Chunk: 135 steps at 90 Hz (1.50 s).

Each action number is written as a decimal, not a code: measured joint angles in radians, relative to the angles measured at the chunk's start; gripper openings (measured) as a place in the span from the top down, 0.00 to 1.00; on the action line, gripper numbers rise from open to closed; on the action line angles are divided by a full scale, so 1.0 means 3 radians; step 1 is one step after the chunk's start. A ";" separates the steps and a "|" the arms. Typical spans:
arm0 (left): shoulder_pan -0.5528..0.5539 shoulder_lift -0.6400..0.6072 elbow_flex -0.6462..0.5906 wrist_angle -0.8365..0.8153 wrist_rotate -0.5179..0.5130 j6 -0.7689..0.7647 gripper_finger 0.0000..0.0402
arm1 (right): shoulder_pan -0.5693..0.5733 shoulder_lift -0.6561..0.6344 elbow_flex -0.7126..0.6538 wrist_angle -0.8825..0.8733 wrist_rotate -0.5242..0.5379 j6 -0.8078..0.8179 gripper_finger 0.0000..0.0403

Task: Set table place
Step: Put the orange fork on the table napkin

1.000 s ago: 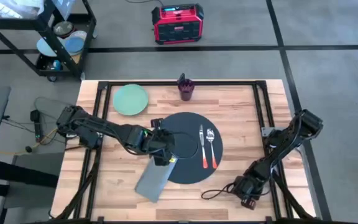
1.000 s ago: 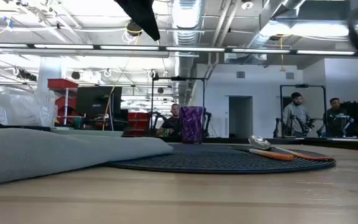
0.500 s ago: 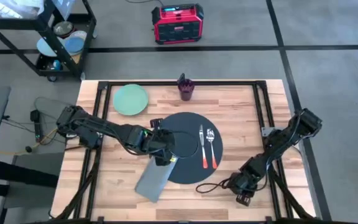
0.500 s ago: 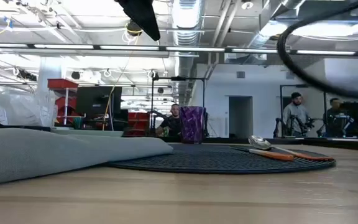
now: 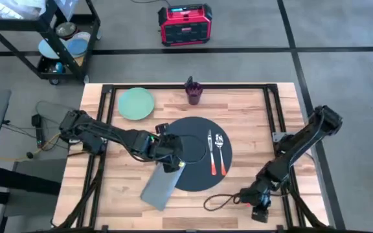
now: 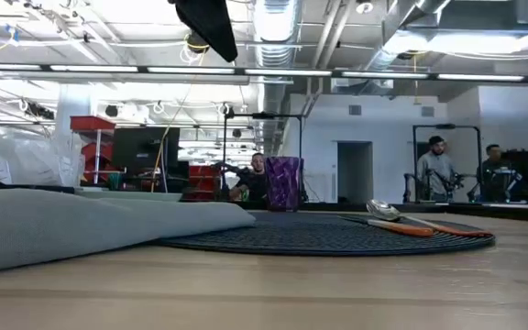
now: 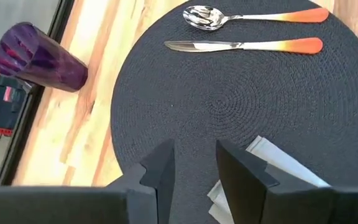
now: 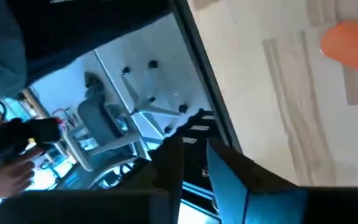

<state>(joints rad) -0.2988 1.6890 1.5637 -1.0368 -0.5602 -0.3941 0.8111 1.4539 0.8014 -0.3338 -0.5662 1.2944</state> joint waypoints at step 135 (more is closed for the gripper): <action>-0.0143 -0.0004 -0.0434 0.0082 0.0095 -0.0275 0.75 | 0.0626 -0.0282 -0.0108 -0.0603 0.1432 0.3167 0.70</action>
<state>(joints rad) -0.3417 1.6878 1.4334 -1.0122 -0.5316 -0.4767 0.9990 1.3694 0.7689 -0.5147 -0.1367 2.2444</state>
